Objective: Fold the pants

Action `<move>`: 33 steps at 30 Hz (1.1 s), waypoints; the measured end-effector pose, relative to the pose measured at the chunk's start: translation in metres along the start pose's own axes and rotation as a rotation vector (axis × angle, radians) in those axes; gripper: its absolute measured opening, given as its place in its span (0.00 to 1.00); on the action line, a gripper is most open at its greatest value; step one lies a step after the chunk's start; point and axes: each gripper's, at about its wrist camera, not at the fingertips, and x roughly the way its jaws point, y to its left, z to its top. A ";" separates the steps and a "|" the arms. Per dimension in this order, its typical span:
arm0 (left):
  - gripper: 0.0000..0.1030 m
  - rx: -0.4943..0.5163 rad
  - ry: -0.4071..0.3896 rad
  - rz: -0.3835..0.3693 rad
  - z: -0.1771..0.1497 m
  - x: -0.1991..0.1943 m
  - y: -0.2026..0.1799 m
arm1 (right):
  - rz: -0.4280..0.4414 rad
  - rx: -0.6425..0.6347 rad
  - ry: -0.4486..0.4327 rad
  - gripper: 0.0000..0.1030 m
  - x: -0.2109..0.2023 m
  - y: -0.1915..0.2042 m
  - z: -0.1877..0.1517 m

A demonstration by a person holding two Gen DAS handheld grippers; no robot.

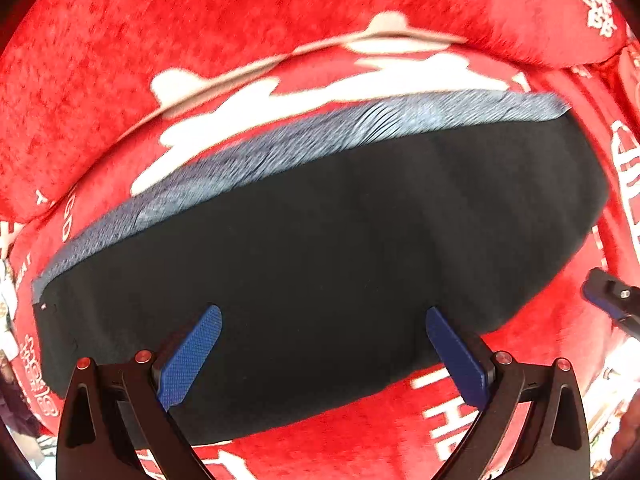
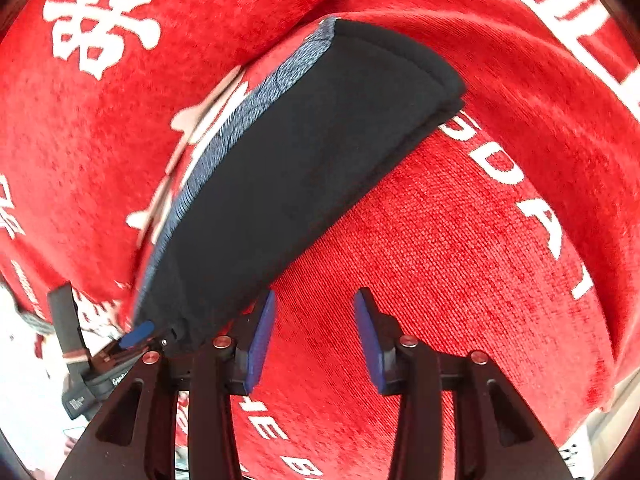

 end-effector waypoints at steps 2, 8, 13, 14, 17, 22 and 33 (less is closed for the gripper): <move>1.00 0.015 -0.017 -0.017 0.007 -0.004 -0.011 | 0.009 0.018 -0.008 0.44 -0.001 -0.005 0.002; 1.00 0.022 -0.030 -0.048 0.025 0.003 -0.040 | 0.072 0.100 -0.079 0.44 -0.010 -0.021 0.020; 1.00 -0.001 -0.008 -0.046 0.027 0.026 -0.041 | 0.164 0.181 -0.095 0.48 0.001 -0.042 0.033; 1.00 -0.015 -0.005 -0.053 0.026 0.028 -0.040 | 0.195 0.193 -0.108 0.48 0.003 -0.045 0.034; 1.00 -0.025 -0.016 -0.061 0.023 0.029 -0.038 | 0.274 0.222 -0.157 0.49 0.009 -0.051 0.044; 0.99 -0.018 -0.024 -0.061 0.020 0.030 -0.040 | 0.343 0.226 -0.226 0.54 0.020 -0.049 0.060; 0.73 -0.145 -0.124 0.021 0.085 0.019 -0.026 | 0.488 0.177 -0.171 0.13 0.007 -0.023 0.066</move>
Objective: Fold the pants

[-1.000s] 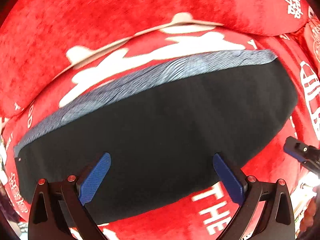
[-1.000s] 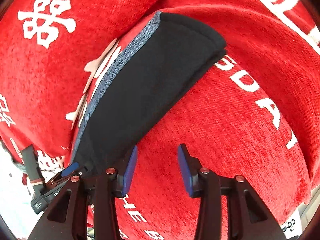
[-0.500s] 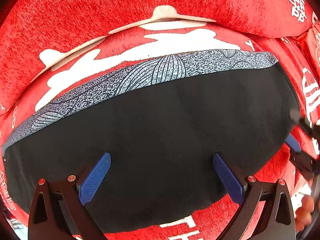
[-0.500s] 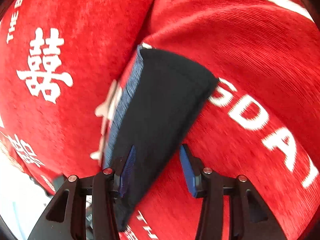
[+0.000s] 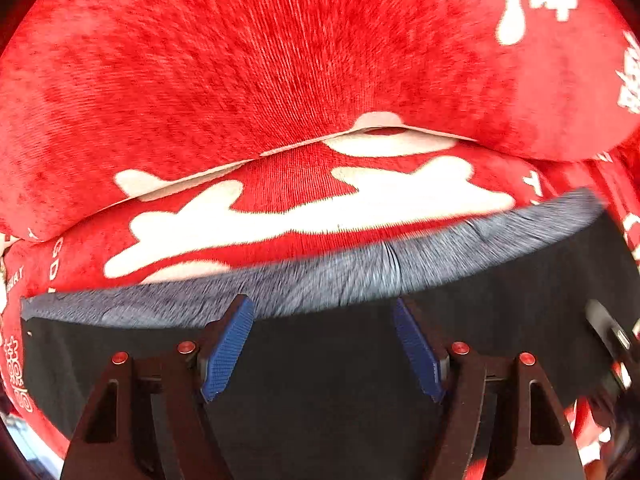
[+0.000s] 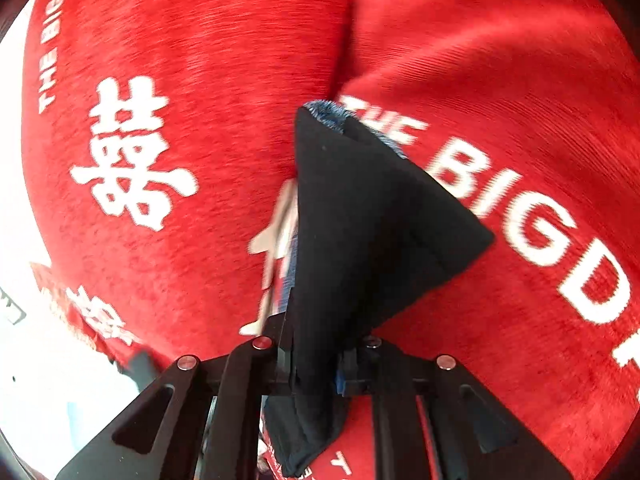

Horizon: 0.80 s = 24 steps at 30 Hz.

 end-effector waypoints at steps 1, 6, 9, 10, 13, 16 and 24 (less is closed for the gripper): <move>0.73 0.006 0.015 0.001 -0.001 0.007 -0.003 | 0.001 -0.028 0.004 0.13 -0.001 0.008 -0.001; 0.73 0.080 -0.035 0.060 -0.007 0.017 -0.022 | -0.012 -0.160 0.029 0.13 0.003 0.048 -0.009; 0.73 0.044 0.001 -0.011 -0.001 0.017 -0.010 | -0.035 -0.246 0.043 0.13 0.010 0.075 -0.016; 0.73 0.035 0.008 -0.034 0.001 0.016 -0.006 | -0.045 -0.269 0.046 0.13 0.010 0.081 -0.018; 0.73 -0.002 -0.002 -0.079 0.002 0.004 0.015 | -0.088 -0.375 0.062 0.13 0.015 0.110 -0.031; 0.73 -0.018 -0.033 -0.111 0.001 -0.013 0.043 | -0.159 -0.511 0.083 0.13 0.025 0.143 -0.048; 0.73 -0.042 -0.045 -0.083 -0.031 -0.041 0.152 | -0.371 -0.856 0.152 0.14 0.084 0.203 -0.136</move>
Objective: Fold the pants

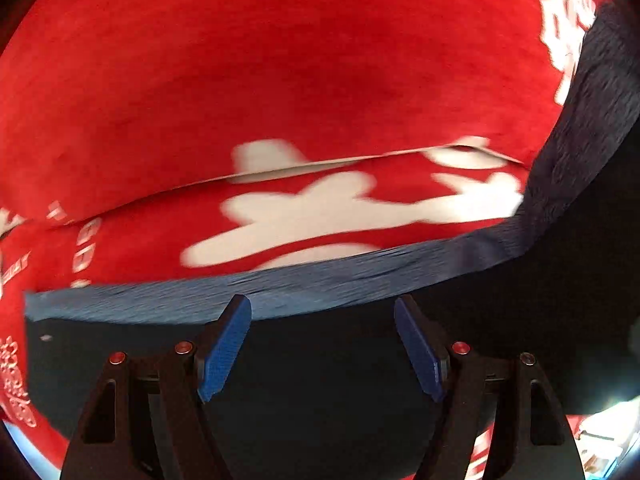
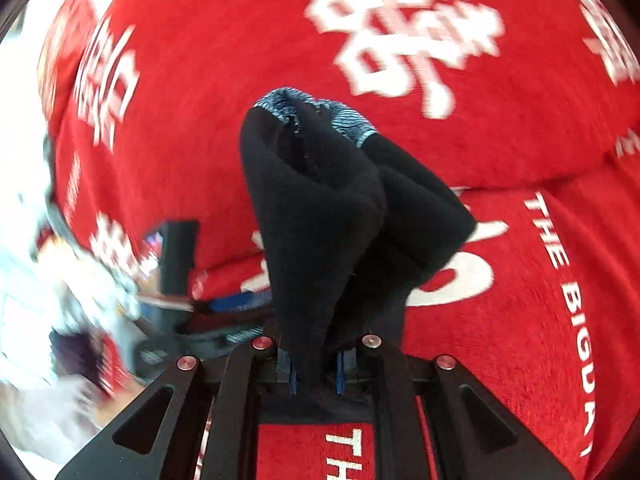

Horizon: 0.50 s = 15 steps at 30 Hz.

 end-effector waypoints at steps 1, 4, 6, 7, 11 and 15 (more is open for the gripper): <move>0.73 -0.016 -0.002 0.010 -0.003 -0.003 0.020 | -0.026 -0.041 0.021 0.14 0.012 0.018 -0.004; 0.73 -0.059 -0.008 0.057 -0.014 -0.009 0.079 | -0.080 -0.125 0.089 0.14 0.053 0.062 -0.023; 0.73 -0.081 0.007 0.083 -0.021 -0.007 0.109 | -0.131 -0.202 0.154 0.16 0.094 0.091 -0.046; 0.73 -0.097 0.017 0.094 -0.024 -0.004 0.125 | -0.156 -0.227 0.177 0.17 0.107 0.100 -0.054; 0.73 -0.138 0.028 0.090 -0.036 -0.001 0.169 | -0.374 -0.373 0.218 0.29 0.150 0.137 -0.094; 0.73 -0.142 0.056 0.001 -0.043 -0.003 0.189 | -0.465 -0.547 0.231 0.52 0.150 0.180 -0.117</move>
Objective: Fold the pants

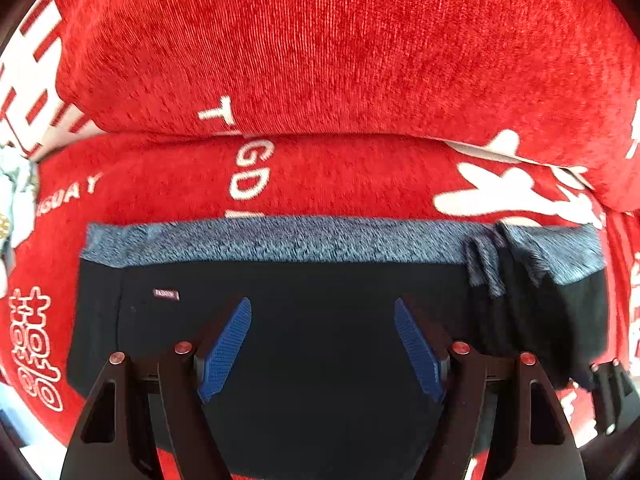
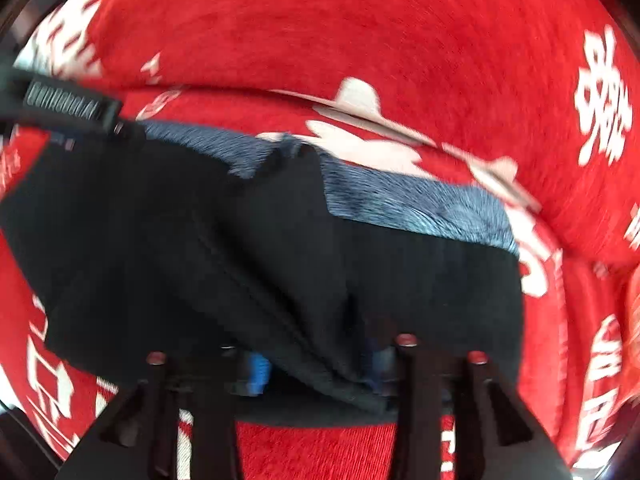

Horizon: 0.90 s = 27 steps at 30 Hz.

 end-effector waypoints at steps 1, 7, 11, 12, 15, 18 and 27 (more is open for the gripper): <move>0.73 0.013 0.004 -0.028 -0.001 -0.002 0.000 | 0.010 -0.042 -0.005 0.54 -0.007 0.005 -0.003; 0.73 0.188 0.068 -0.310 -0.007 -0.022 -0.041 | 0.195 0.061 0.000 0.54 -0.047 -0.015 -0.019; 0.73 0.257 0.175 -0.526 -0.008 -0.014 -0.080 | 0.290 0.382 0.020 0.54 -0.045 -0.081 -0.028; 0.73 0.269 0.184 -0.539 -0.009 -0.012 -0.092 | 0.309 0.452 0.024 0.54 -0.042 -0.098 -0.030; 0.73 0.296 0.208 -0.562 -0.011 -0.009 -0.116 | 0.338 0.560 0.036 0.54 -0.033 -0.126 -0.035; 0.73 0.280 0.221 -0.615 -0.014 -0.016 -0.119 | 0.361 0.616 0.036 0.54 -0.032 -0.141 -0.042; 0.07 0.283 0.296 -0.563 -0.015 0.011 -0.140 | 0.393 0.702 0.046 0.54 -0.026 -0.161 -0.057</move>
